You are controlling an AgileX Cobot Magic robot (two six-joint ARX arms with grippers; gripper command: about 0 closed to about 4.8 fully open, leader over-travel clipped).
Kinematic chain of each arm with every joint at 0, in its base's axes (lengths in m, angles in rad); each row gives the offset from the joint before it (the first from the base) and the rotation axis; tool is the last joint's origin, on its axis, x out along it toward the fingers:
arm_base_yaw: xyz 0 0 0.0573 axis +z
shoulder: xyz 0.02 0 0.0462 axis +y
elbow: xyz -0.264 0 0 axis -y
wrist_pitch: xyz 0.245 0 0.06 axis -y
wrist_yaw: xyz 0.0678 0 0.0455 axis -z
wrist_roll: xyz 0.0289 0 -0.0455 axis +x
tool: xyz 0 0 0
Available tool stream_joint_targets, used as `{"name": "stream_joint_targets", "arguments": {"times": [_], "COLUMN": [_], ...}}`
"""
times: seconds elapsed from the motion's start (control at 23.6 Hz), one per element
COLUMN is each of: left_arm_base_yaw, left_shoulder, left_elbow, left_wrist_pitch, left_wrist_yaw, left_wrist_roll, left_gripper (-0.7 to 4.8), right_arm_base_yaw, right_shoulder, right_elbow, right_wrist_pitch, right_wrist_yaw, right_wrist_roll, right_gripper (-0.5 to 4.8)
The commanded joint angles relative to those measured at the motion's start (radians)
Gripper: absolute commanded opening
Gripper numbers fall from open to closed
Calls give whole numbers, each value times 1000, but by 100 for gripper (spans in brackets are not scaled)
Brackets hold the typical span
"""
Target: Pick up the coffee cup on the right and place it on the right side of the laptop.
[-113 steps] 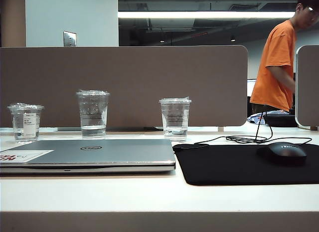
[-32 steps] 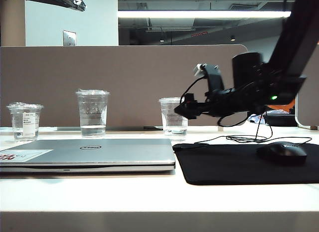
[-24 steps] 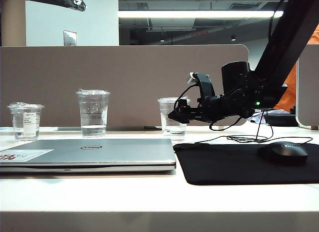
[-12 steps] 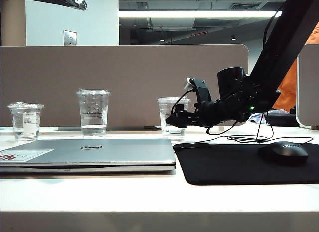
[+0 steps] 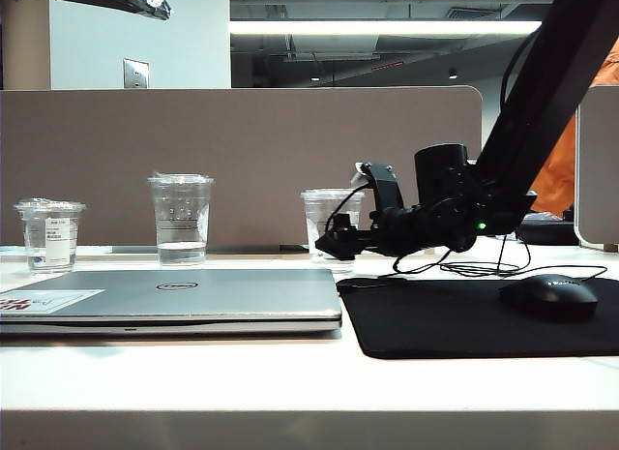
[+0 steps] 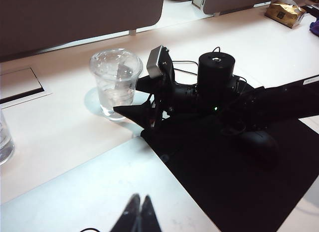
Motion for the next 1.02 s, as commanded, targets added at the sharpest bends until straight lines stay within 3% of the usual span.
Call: {"name": "stream_joint_targets", "arguments": {"times": [0.04, 0.47, 1.02], "left_arm_base_yaw": [1, 0, 0], "left_shoulder": [-3, -3, -3], "left_elbow": [5, 5, 5], "left_wrist_pitch": [13, 8, -6], "left_wrist_yaw": [8, 8, 8], "left_wrist_roll": [4, 4, 4], "left_gripper": [-6, -6, -5], "right_arm_base_yaw": [11, 37, 50], "right_shoulder": [6, 85, 97], "right_elbow": [12, 180, 190], "right_wrist_pitch": [48, -69, -63], "right_wrist_yaw": [30, 24, 70], "right_wrist_roll": [-2, 1, 2], "right_gripper": [479, 479, 479]}}
